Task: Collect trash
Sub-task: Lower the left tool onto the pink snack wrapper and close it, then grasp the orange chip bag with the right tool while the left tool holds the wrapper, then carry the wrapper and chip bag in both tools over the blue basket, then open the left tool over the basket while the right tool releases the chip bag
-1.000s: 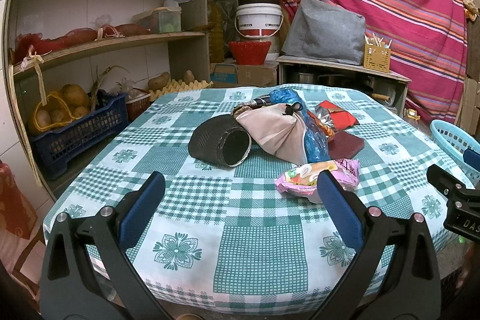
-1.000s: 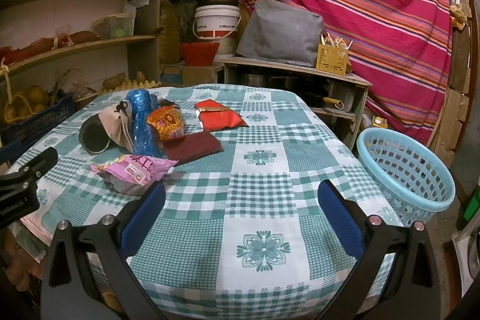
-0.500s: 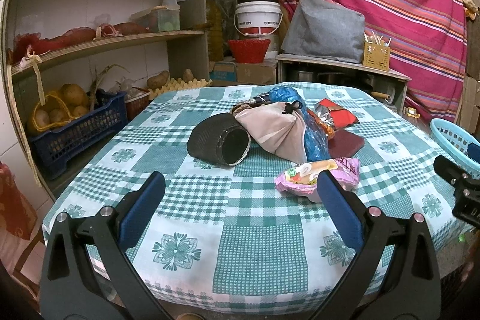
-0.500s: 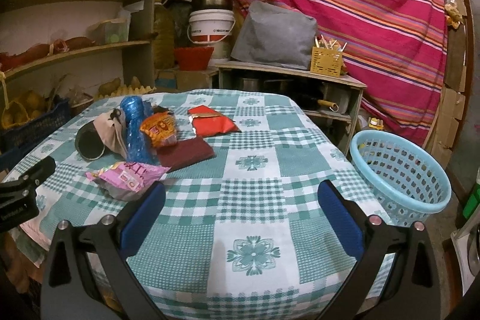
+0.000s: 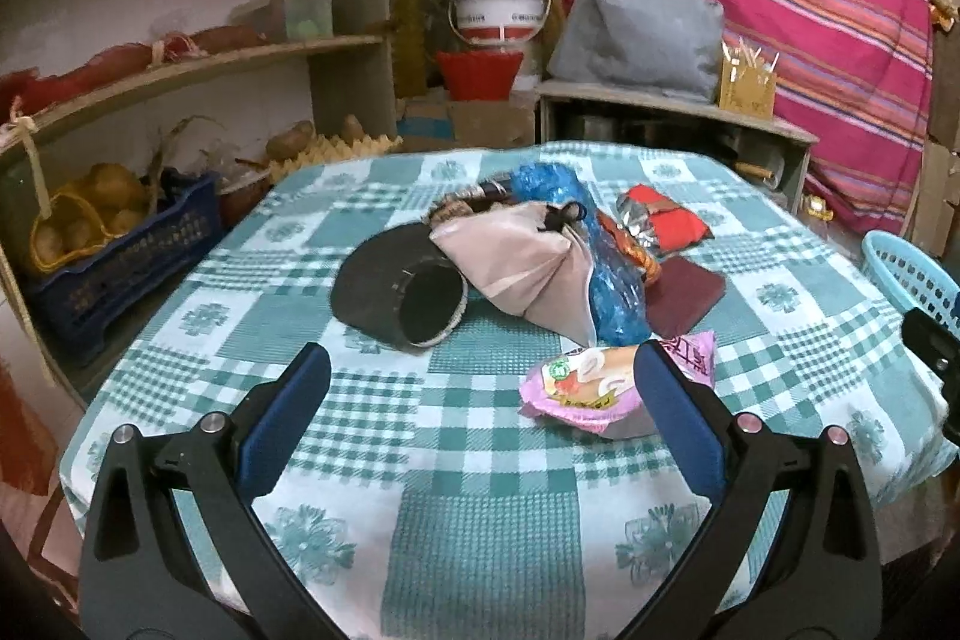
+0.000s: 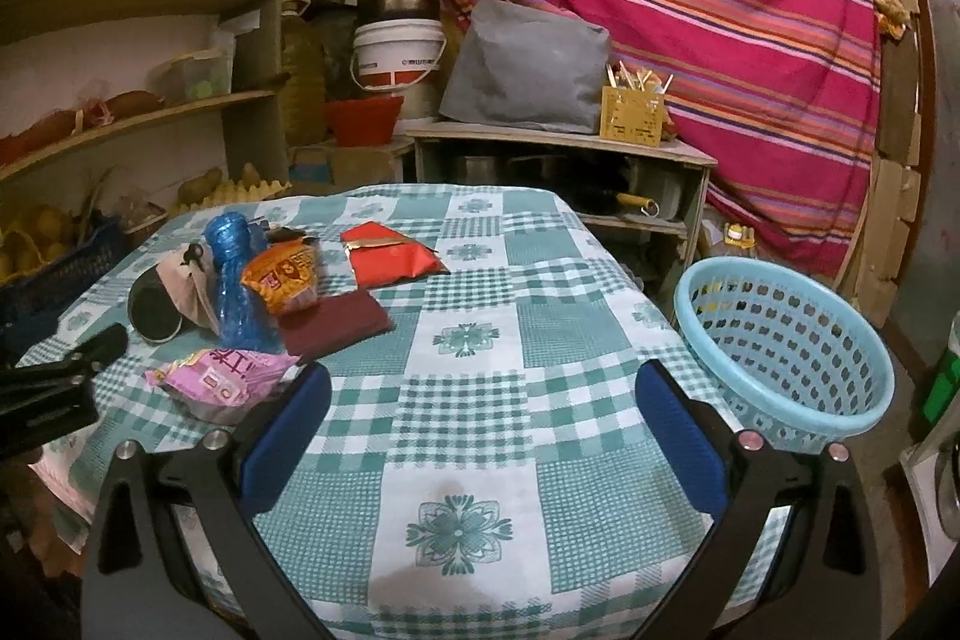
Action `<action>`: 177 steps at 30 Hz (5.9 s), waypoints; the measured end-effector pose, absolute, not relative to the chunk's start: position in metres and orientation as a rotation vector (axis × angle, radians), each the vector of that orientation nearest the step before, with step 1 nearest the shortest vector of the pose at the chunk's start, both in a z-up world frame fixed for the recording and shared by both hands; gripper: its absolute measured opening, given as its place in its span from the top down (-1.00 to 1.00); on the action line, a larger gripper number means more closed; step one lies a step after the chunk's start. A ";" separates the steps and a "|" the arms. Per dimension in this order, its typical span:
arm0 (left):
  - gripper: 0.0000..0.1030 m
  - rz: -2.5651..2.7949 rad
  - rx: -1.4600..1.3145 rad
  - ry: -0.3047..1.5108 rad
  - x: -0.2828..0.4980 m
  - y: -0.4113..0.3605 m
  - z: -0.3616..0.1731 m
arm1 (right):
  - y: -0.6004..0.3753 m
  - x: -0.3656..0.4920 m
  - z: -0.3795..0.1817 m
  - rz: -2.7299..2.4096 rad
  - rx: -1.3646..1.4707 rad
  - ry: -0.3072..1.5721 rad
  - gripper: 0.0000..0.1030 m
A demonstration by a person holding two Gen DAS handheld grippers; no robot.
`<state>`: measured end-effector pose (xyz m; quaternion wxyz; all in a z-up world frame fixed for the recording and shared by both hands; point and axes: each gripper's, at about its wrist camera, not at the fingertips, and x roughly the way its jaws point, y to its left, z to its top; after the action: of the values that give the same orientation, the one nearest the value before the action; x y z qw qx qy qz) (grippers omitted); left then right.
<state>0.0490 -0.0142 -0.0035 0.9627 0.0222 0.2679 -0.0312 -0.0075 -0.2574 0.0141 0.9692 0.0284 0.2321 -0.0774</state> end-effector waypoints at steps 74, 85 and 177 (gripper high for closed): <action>0.81 -0.175 -0.049 0.627 0.091 0.078 0.026 | -0.169 0.124 0.002 0.048 -0.134 0.690 -0.56; 0.81 -0.146 -0.049 0.650 0.107 0.086 0.013 | -0.141 0.155 -0.010 0.108 -0.164 0.742 -0.01; 0.35 -0.707 0.145 0.694 0.120 -0.376 0.012 | -0.569 -0.003 0.046 -0.373 0.169 0.632 0.86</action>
<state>0.1205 -0.3764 0.0119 0.8773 0.0694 0.3328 -0.3387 -0.0032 -0.5687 0.0457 0.9299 0.0827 0.3085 -0.1823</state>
